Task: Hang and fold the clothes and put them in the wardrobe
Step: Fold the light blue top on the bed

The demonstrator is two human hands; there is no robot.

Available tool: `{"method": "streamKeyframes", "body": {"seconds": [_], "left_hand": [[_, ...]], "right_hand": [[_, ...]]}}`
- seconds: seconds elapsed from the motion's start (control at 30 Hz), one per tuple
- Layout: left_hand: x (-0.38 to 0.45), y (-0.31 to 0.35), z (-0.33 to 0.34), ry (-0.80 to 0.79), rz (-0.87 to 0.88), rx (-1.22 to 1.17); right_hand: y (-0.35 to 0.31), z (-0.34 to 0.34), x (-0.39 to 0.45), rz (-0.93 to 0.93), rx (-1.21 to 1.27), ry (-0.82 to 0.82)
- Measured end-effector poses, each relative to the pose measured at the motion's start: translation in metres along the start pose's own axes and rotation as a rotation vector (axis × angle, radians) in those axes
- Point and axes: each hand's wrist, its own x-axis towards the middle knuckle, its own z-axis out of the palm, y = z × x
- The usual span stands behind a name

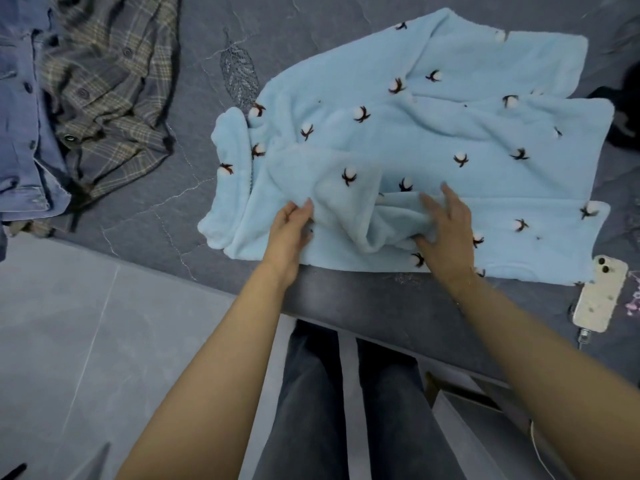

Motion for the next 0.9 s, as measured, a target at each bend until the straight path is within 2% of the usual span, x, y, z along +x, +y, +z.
{"method": "streamKeyframes", "body": {"seconds": [0.07, 0.1, 0.13, 0.23, 0.33, 0.4, 0.47, 0.57, 0.63, 0.7, 0.77, 0.9], "left_hand": [[0.002, 0.005, 0.01, 0.019, 0.007, -0.052], [0.003, 0.008, 0.015, 0.022, 0.006, -0.063], [0.002, 0.011, 0.02, 0.006, 0.003, -0.092], [-0.003, 0.019, 0.035, -0.071, -0.018, -0.299], [-0.012, 0.015, 0.063, -0.08, -0.101, -0.558], [-0.015, 0.0, 0.086, -0.021, -0.166, -0.612], [-0.015, -0.018, 0.106, 0.032, -0.227, -0.549], [-0.012, -0.039, 0.123, 0.056, -0.269, -0.459], [-0.007, -0.041, 0.127, 0.066, -0.257, -0.443], [-0.004, -0.034, 0.123, 0.064, -0.235, -0.465], [0.001, -0.029, 0.119, 0.089, -0.2, -0.49], [-0.003, -0.033, 0.119, 0.184, -0.19, -0.533]], "right_hand": [[0.017, -0.015, 0.011, -0.29, -0.096, -0.108], [0.02, -0.025, 0.016, -0.345, -0.077, -0.157], [0.021, -0.037, 0.021, -0.296, -0.004, -0.207], [0.021, -0.084, 0.037, 0.189, 0.545, -0.305], [0.042, -0.129, 0.047, 0.467, 1.127, -0.331], [0.061, -0.149, 0.05, 0.595, 1.349, -0.326], [0.082, -0.151, 0.054, 0.713, 1.408, -0.285], [0.109, -0.131, 0.056, 0.934, 1.429, -0.135], [0.119, -0.111, 0.052, 0.992, 1.409, -0.153], [0.121, -0.093, 0.046, 0.972, 1.292, -0.182], [0.123, -0.084, 0.043, 0.915, 1.154, -0.09], [0.142, -0.107, 0.033, 0.788, 1.262, 0.052]]}}
